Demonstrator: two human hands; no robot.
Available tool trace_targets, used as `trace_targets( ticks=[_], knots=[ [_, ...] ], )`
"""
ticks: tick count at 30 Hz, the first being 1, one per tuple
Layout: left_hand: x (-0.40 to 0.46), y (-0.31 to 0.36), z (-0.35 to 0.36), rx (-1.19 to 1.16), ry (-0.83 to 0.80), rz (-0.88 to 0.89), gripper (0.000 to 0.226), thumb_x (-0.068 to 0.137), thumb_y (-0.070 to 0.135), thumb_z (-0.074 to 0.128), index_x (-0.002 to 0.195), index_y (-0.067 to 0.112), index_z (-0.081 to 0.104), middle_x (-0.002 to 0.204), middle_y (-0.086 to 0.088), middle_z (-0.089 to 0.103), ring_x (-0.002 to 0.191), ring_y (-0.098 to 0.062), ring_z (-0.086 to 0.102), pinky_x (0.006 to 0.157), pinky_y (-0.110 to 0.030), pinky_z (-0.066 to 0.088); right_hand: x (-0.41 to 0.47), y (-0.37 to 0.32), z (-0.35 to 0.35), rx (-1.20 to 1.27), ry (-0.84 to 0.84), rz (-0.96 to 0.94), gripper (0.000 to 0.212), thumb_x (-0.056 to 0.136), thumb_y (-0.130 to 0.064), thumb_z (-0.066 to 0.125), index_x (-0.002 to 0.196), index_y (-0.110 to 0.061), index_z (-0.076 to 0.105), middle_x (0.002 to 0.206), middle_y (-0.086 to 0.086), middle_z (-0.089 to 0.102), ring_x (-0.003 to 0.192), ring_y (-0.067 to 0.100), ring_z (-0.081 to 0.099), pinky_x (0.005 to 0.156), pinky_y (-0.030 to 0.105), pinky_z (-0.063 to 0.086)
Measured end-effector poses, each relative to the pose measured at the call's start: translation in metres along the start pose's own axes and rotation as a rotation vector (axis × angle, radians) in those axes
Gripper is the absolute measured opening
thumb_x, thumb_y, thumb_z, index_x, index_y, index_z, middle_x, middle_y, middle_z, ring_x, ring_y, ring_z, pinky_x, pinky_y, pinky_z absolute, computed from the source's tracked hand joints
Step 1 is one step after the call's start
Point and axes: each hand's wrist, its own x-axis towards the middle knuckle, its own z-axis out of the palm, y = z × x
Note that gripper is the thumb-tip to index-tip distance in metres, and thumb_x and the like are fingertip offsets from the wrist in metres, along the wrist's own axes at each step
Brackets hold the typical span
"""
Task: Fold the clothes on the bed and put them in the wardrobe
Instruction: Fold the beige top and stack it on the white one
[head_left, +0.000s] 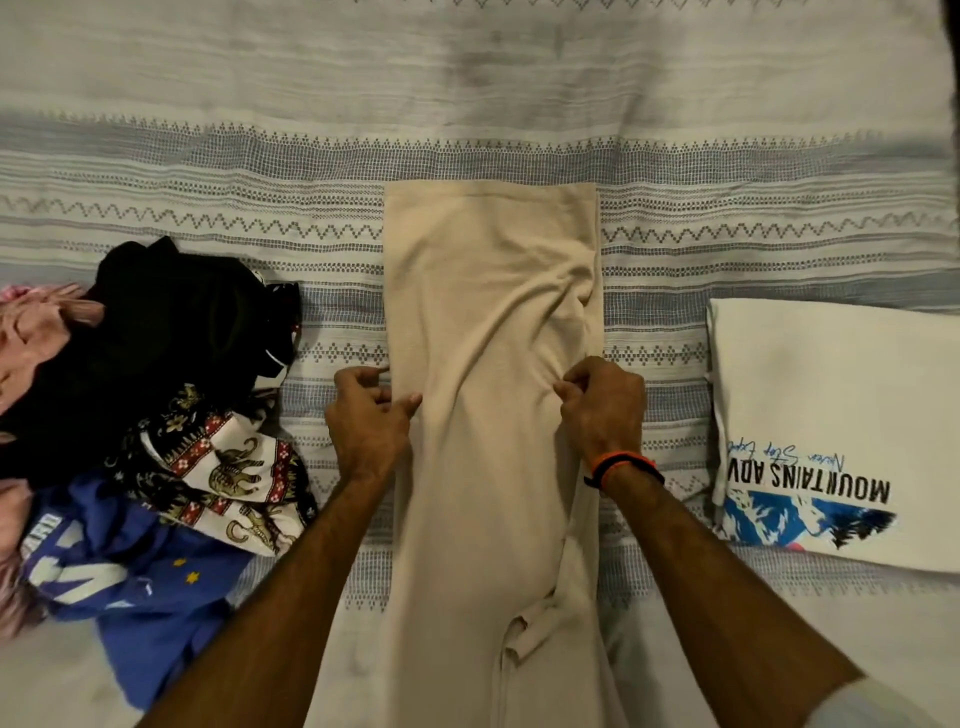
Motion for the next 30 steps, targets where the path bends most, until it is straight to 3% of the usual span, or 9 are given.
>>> trace_targets(
  ticks=[5,8,11,15,18,20,23,27,30],
  knots=[
    [0.001,-0.006,-0.005,-0.053,0.085,-0.024,0.052,0.075,0.009,0.083,0.116,0.008,0.052,0.096,-0.004,0.067,0.084,-0.014,0.064,0.054,-0.004,0.04,0.005,0.023,-0.023,0.006,0.072,0.053,0.013,0.082,-0.007,0.07,0.095,-0.006,0.07,0.096,0.015,0.071,0.095,0.032,0.064,0.085,0.034,0.048],
    [-0.003,-0.012,0.001,-0.005,0.054,0.031,0.054,0.078,0.007,0.079,0.12,0.011,0.046,0.104,-0.007,0.067,0.091,-0.019,0.065,0.069,-0.016,0.049,-0.006,0.015,-0.014,-0.182,0.17,-0.351,0.034,0.078,0.008,0.065,0.11,-0.003,0.062,0.11,0.02,0.061,0.099,0.034,0.057,0.083,0.042,0.052],
    [-0.006,-0.015,0.004,0.028,0.075,0.091,0.055,0.077,0.001,0.077,0.12,0.012,0.045,0.108,-0.008,0.065,0.098,-0.024,0.065,0.085,-0.037,0.056,-0.007,0.005,0.007,-0.283,0.036,-0.683,0.049,0.087,-0.013,0.068,0.132,-0.001,0.051,0.137,0.021,0.049,0.122,0.036,0.05,0.097,0.048,0.049],
    [-0.009,-0.011,0.004,0.206,0.113,0.138,0.062,0.075,-0.005,0.076,0.127,0.008,0.045,0.125,-0.014,0.052,0.112,-0.026,0.054,0.092,-0.031,0.047,0.001,0.019,0.016,-0.292,-0.06,-0.339,0.06,0.1,-0.032,0.045,0.15,-0.002,0.029,0.161,0.017,0.019,0.148,0.033,0.021,0.118,0.048,0.025],
    [-0.009,-0.003,0.012,0.418,0.078,0.425,0.075,0.067,-0.013,0.071,0.134,0.005,0.043,0.139,-0.018,0.041,0.123,-0.031,0.043,0.104,-0.039,0.043,0.004,0.012,0.013,-0.267,0.068,-0.388,0.059,0.101,-0.028,0.043,0.15,0.0,0.027,0.159,0.02,0.022,0.148,0.033,0.022,0.12,0.047,0.022],
    [-0.003,-0.001,0.021,0.558,-0.015,0.635,0.079,0.071,-0.015,0.064,0.143,0.003,0.037,0.152,-0.019,0.032,0.137,-0.034,0.034,0.113,-0.042,0.036,0.01,0.01,0.012,-0.343,-0.03,-0.542,0.063,0.103,-0.036,0.038,0.153,-0.002,0.022,0.162,0.016,0.017,0.15,0.029,0.015,0.122,0.046,0.016],
    [0.008,-0.001,0.03,0.711,-0.115,0.74,0.086,0.077,-0.014,0.059,0.153,0.003,0.022,0.161,-0.015,0.016,0.148,-0.031,0.019,0.12,-0.041,0.025,0.025,0.012,0.013,-0.374,-0.097,-0.328,0.066,0.104,-0.045,0.027,0.156,-0.006,0.013,0.164,0.011,0.009,0.152,0.026,0.008,0.121,0.047,0.009],
    [0.011,0.015,0.03,0.693,-0.125,0.636,0.089,0.075,-0.01,0.059,0.153,0.003,0.019,0.161,-0.014,0.017,0.146,-0.03,0.021,0.119,-0.035,0.021,0.044,-0.006,0.004,0.018,0.27,-0.237,0.04,0.1,-0.03,0.046,0.121,0.002,0.058,0.124,0.023,0.059,0.118,0.037,0.051,0.099,0.038,0.036],
    [0.019,0.029,0.036,0.66,-0.132,0.679,0.081,0.074,-0.005,0.062,0.148,0.002,0.031,0.156,-0.02,0.026,0.14,-0.036,0.029,0.116,-0.042,0.029,0.063,-0.015,-0.002,0.154,0.292,-0.191,0.026,0.089,-0.029,0.066,0.103,-0.008,0.067,0.103,0.014,0.062,0.099,0.029,0.056,0.085,0.026,0.036]
  ],
)
